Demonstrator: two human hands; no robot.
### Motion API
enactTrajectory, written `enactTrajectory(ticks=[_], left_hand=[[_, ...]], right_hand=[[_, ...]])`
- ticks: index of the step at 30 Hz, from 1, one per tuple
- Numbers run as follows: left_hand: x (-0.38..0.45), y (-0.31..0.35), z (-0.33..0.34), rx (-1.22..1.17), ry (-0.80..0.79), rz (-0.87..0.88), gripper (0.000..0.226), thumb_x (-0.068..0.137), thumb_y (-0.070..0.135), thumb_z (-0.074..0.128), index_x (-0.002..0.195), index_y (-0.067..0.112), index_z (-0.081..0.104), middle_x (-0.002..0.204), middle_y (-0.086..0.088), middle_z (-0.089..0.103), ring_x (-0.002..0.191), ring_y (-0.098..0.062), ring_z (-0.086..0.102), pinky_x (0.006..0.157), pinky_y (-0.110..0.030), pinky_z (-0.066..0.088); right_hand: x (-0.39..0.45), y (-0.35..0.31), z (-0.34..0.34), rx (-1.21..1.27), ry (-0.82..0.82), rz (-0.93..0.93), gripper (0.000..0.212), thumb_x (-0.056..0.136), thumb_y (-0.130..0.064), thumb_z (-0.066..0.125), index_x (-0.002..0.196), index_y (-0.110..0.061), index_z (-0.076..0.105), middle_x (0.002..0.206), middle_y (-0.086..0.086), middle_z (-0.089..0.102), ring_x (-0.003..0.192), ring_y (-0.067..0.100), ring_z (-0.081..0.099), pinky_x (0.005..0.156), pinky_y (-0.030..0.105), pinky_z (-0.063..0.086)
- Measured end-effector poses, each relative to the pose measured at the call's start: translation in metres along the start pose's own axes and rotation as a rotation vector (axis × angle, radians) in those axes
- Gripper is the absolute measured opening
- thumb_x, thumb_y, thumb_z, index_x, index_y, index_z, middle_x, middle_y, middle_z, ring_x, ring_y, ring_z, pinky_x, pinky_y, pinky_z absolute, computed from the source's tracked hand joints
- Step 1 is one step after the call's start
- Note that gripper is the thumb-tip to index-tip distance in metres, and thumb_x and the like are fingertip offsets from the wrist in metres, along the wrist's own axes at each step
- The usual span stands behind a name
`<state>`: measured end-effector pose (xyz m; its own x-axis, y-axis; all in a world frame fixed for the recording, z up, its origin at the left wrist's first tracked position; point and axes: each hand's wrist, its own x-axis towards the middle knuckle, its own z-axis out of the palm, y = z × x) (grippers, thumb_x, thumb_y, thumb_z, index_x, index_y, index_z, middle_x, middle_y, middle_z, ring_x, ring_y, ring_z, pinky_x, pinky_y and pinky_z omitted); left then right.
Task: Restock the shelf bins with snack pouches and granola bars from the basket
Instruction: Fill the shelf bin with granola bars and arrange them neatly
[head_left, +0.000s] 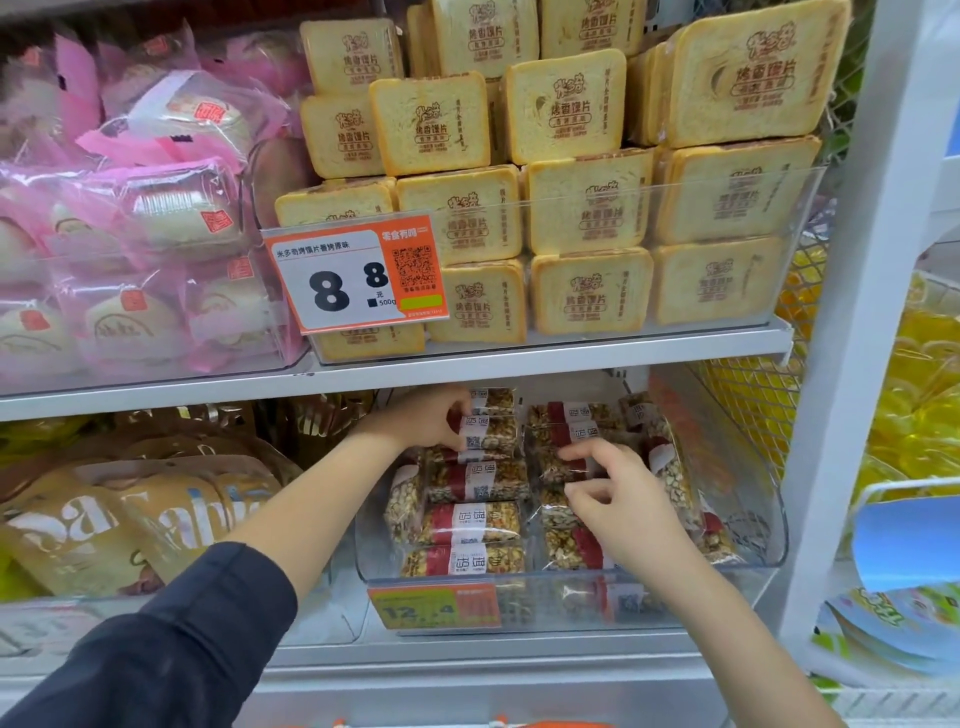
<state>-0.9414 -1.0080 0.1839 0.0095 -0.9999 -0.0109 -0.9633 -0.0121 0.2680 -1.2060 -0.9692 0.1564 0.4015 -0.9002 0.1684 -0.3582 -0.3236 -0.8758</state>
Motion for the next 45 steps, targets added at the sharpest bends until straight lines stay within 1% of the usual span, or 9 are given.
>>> enactTrajectory(ticks=[5,10,14,21,26,30,36,41,45], left_hand=[[-0.014,0.017,-0.006,0.153,0.054,-0.075,0.043,0.080,0.032,0.072,0.114,0.014,0.053,0.116,-0.005,0.056,0.109,-0.026,0.052,0.086,-0.033,0.044],[-0.062,0.053,-0.020,0.117,0.053,-0.201,0.073,0.087,0.033,0.064,0.145,0.013,0.025,0.144,-0.009,0.038,0.128,-0.025,0.042,0.099,-0.029,0.037],[-0.109,0.064,0.006,0.136,0.002,-0.298,0.081,0.085,0.030,0.064,0.146,0.012,0.013,0.138,-0.021,0.037,0.119,-0.033,0.050,0.095,-0.035,0.046],[-0.142,0.072,0.033,0.064,0.433,-0.307,0.072,0.077,-0.003,0.056,0.139,0.020,0.029,0.089,-0.006,0.058,0.095,-0.029,0.053,0.073,-0.035,0.046],[-0.169,0.076,0.032,-0.242,0.659,-0.099,0.073,0.071,-0.011,0.058,0.127,0.034,0.043,0.099,0.016,0.058,0.099,-0.005,0.043,0.076,-0.007,0.032],[-0.172,0.077,0.045,-0.316,0.646,0.061,0.084,0.071,-0.010,0.065,0.118,0.053,0.037,0.103,0.025,0.055,0.105,0.008,0.045,0.086,0.002,0.029],[-0.153,0.074,0.049,-0.169,0.564,0.273,0.065,0.074,-0.001,0.070,0.124,0.033,0.046,0.113,0.018,0.047,0.112,0.001,0.042,0.096,-0.009,0.031],[-0.130,0.076,0.023,-0.428,0.287,-0.058,0.064,0.081,0.036,0.069,0.138,0.032,0.040,0.127,0.015,0.047,0.112,-0.001,0.050,0.095,-0.022,0.043],[-0.113,0.086,0.021,-0.985,0.120,-0.308,0.037,0.083,0.021,0.072,0.117,0.014,0.060,0.100,-0.009,0.070,0.088,-0.015,0.069,0.071,-0.031,0.058]], right_hand=[[-0.004,-0.001,0.001,-0.042,-0.049,-0.025,0.028,0.094,-0.009,0.053,0.111,-0.031,0.055,0.116,-0.003,0.046,0.084,0.003,0.062,0.058,0.015,0.052],[-0.005,-0.001,0.002,-0.085,-0.064,-0.061,0.028,0.094,-0.010,0.052,0.109,-0.034,0.053,0.117,-0.005,0.046,0.088,-0.001,0.059,0.060,0.012,0.051],[-0.006,-0.007,0.005,-0.096,-0.083,-0.072,0.026,0.095,-0.011,0.052,0.109,-0.033,0.052,0.120,-0.005,0.045,0.089,-0.002,0.058,0.059,0.009,0.048],[-0.015,-0.016,0.012,-0.085,-0.136,-0.083,0.024,0.096,-0.016,0.053,0.116,-0.029,0.054,0.115,-0.008,0.048,0.078,-0.005,0.057,0.052,0.008,0.043],[-0.014,-0.026,0.018,0.211,-0.148,0.096,0.031,0.096,-0.028,0.052,0.126,-0.024,0.048,0.110,-0.003,0.061,0.090,0.008,0.064,0.069,0.024,0.058],[-0.010,-0.032,0.021,0.254,-0.198,0.219,0.043,0.096,-0.043,0.048,0.134,-0.025,0.038,0.110,-0.003,0.056,0.091,0.014,0.065,0.066,0.024,0.058],[-0.002,-0.032,0.021,0.599,-0.062,0.341,0.034,0.091,-0.024,0.062,0.121,-0.020,0.046,0.098,0.011,0.066,0.076,0.021,0.070,0.062,0.029,0.058],[0.005,-0.026,0.020,0.631,-0.052,0.281,0.044,0.087,-0.012,0.068,0.121,-0.016,0.040,0.102,0.007,0.067,0.089,0.019,0.068,0.072,0.030,0.057],[0.004,-0.029,0.026,0.623,-0.059,0.209,0.044,0.085,-0.023,0.071,0.118,-0.022,0.042,0.107,-0.003,0.066,0.098,0.009,0.065,0.086,0.030,0.053]])
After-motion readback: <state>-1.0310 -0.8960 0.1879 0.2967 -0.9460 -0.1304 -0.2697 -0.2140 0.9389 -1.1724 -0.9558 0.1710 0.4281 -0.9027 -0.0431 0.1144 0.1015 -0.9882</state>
